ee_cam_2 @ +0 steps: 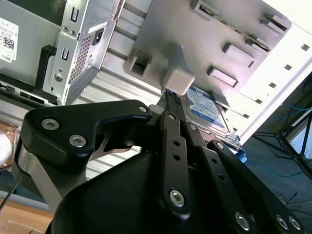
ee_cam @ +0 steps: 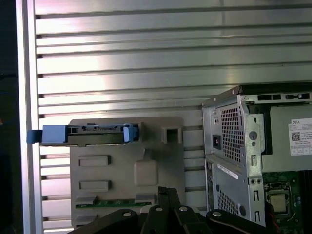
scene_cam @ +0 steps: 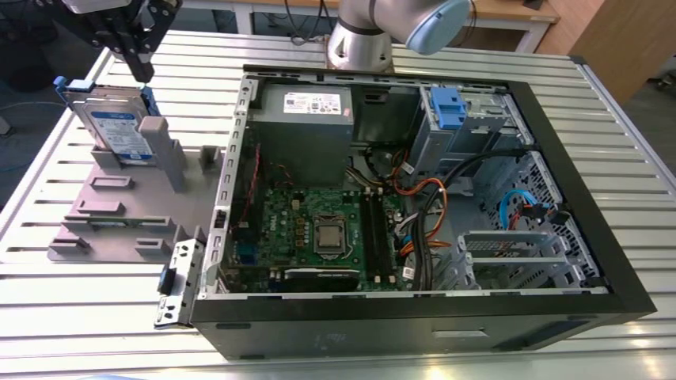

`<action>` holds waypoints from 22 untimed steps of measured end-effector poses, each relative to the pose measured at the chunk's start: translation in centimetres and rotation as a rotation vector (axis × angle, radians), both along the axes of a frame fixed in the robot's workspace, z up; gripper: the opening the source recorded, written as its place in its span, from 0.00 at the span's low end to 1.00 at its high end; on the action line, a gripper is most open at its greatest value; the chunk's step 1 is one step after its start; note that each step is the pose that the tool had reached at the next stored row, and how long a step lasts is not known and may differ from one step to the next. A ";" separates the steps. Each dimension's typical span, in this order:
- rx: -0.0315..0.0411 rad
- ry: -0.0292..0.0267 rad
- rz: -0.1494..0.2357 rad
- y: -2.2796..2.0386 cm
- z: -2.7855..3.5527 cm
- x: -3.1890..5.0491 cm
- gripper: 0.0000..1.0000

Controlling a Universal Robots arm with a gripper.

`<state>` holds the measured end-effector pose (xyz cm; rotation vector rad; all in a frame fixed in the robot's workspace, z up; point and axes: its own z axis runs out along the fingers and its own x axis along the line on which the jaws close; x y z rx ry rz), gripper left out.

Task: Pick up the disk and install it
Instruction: 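Reach for the disk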

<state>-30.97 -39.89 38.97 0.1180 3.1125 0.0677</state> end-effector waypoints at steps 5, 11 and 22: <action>0.0000 0.0000 0.000 0.00 -0.01 -0.10 0.11; -0.0001 0.0000 0.000 0.00 -0.02 -0.21 0.11; 0.0000 0.0000 0.000 0.00 -0.04 -0.44 0.11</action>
